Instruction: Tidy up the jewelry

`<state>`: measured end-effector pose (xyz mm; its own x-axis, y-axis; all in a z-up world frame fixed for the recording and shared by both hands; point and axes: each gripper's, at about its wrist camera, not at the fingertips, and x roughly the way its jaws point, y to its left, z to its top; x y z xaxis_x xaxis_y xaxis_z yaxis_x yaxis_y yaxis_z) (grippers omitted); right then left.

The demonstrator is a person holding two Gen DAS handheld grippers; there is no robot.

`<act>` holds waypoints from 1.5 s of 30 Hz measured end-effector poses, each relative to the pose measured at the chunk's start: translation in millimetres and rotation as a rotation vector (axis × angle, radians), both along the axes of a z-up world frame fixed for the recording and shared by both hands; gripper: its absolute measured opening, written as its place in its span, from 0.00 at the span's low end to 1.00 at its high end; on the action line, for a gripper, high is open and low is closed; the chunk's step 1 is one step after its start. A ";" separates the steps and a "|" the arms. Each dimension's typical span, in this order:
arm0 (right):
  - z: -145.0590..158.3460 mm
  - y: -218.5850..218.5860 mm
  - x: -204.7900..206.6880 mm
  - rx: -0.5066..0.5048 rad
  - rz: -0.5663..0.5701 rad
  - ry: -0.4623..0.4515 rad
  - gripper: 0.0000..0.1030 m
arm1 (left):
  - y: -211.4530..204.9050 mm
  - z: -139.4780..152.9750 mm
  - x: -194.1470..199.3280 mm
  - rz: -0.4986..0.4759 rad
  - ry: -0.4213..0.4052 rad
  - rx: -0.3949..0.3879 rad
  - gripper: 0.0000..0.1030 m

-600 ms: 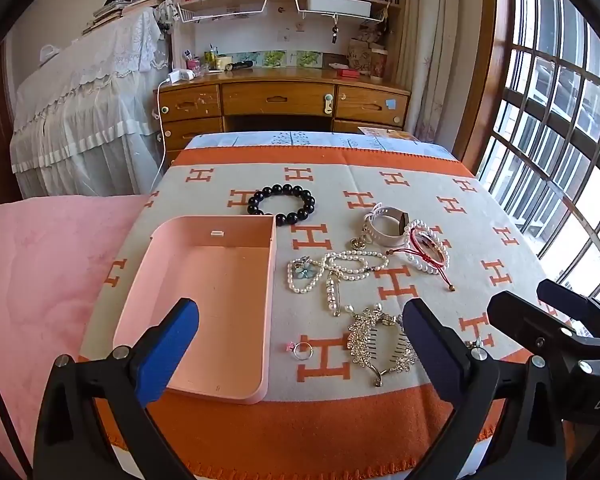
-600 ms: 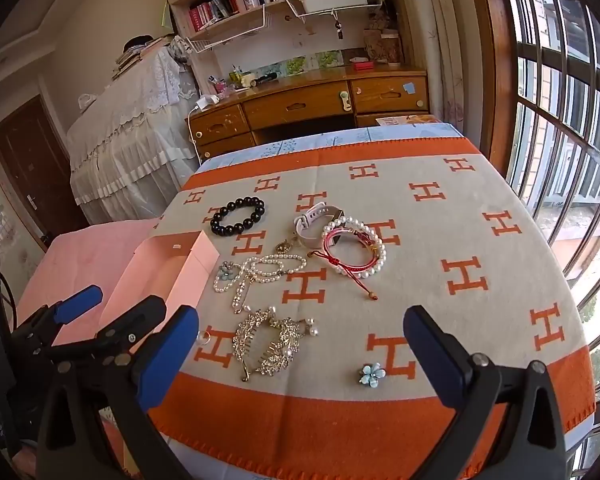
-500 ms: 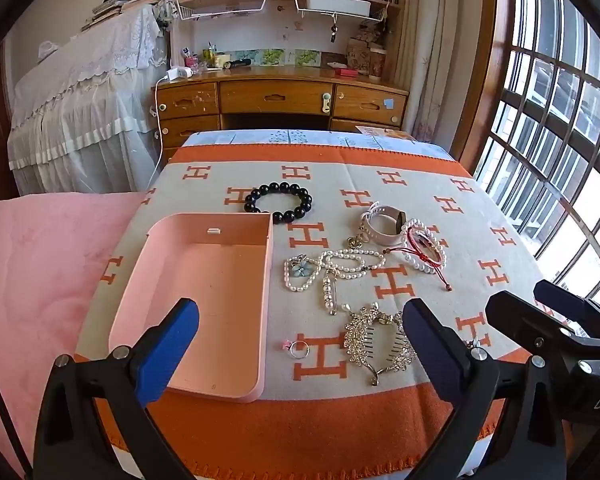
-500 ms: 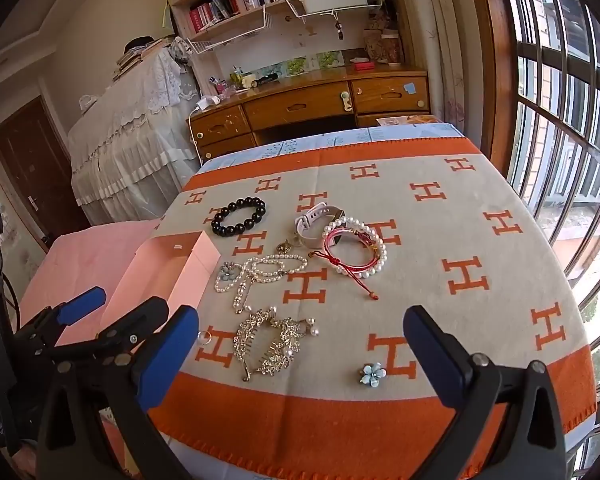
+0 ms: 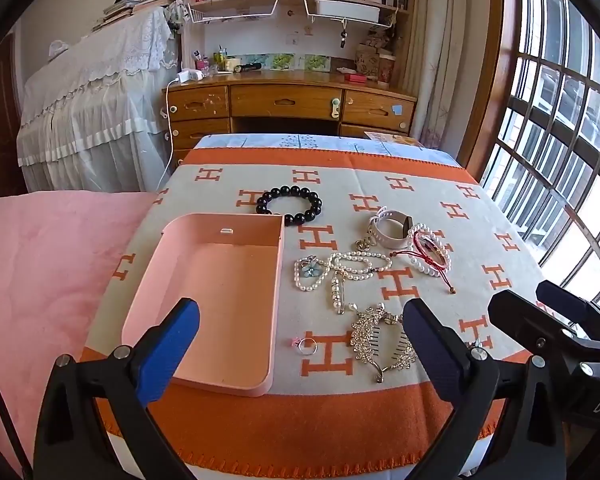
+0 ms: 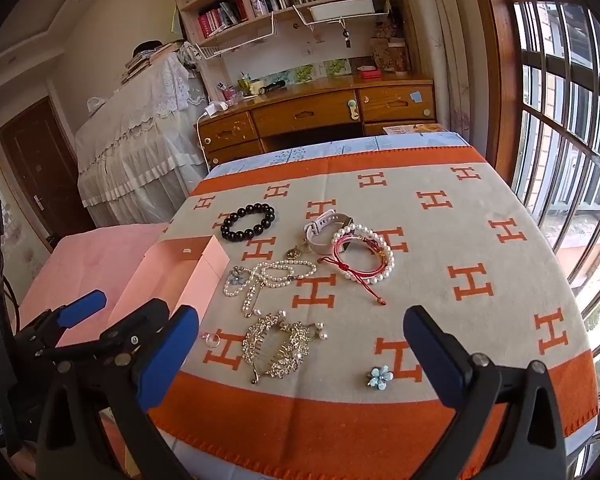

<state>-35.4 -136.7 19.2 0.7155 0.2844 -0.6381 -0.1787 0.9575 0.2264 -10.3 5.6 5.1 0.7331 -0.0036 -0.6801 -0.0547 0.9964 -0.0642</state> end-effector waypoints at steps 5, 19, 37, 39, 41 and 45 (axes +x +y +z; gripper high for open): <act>-1.1 0.5 -1.5 -0.002 0.005 -0.008 1.00 | 0.9 3.6 -4.8 0.012 -0.002 -0.001 0.98; 5.9 4.0 -8.7 -0.011 0.015 -0.050 1.00 | 6.0 9.1 -8.5 0.002 -0.003 -0.052 0.98; 9.5 7.0 -9.9 -0.016 0.017 -0.055 1.00 | 4.1 9.0 -11.0 0.022 -0.020 -0.033 0.98; 9.1 6.8 -10.1 -0.016 0.017 -0.055 1.00 | 4.9 9.2 -11.7 0.024 -0.019 -0.036 0.98; 9.3 6.8 -10.2 -0.017 0.017 -0.056 1.00 | 4.8 8.9 -11.9 0.024 -0.018 -0.038 0.98; 11.3 8.3 -11.1 -0.018 0.019 -0.061 1.00 | 5.3 7.9 -12.6 0.025 -0.020 -0.035 0.98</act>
<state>-46.5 -128.4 30.5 0.7479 0.2874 -0.5983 -0.2098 0.9575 0.1977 -22.9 10.9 13.0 0.7464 -0.0086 -0.6654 -0.0783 0.9918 -0.1006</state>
